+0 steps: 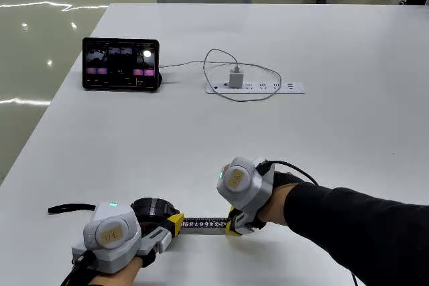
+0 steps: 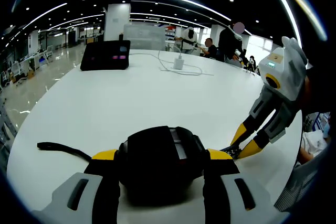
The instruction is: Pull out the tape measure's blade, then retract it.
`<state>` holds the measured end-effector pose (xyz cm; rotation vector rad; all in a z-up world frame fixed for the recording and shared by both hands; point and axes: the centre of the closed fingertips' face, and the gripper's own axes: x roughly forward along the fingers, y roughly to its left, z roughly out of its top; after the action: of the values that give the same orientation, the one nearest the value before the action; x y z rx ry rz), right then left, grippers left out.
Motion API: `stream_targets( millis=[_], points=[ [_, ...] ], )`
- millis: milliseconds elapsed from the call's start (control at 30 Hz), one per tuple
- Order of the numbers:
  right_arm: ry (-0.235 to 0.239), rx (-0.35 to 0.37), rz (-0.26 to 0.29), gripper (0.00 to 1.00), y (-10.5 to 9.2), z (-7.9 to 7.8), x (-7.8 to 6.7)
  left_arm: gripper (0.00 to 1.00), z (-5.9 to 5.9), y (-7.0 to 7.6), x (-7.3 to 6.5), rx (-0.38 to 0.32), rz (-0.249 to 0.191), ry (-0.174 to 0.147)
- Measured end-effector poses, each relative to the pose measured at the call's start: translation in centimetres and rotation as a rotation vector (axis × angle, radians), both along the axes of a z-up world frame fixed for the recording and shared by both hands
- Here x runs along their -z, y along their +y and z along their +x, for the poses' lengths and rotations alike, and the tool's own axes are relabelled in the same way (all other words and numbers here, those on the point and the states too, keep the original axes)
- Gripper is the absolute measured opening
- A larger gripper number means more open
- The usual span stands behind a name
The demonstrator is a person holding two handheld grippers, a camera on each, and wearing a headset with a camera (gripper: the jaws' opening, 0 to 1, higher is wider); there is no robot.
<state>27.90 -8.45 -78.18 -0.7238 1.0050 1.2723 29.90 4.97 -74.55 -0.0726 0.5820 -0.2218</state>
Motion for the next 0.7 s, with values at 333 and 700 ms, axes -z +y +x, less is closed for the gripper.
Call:
stream_targets(
  millis=[333, 700],
  points=[
    [-0.012, 0.002, 0.028, 0.10, 0.41, -0.06, -0.02, 0.60, 0.02, 0.02, 0.02, -0.001, -0.002, -0.001],
    [-0.020, 0.003, 0.038, 0.10, 0.82, -0.13, -0.02, 0.60, 0.03, -0.02, -0.02, 0.000, -0.004, -0.001]
  ],
)
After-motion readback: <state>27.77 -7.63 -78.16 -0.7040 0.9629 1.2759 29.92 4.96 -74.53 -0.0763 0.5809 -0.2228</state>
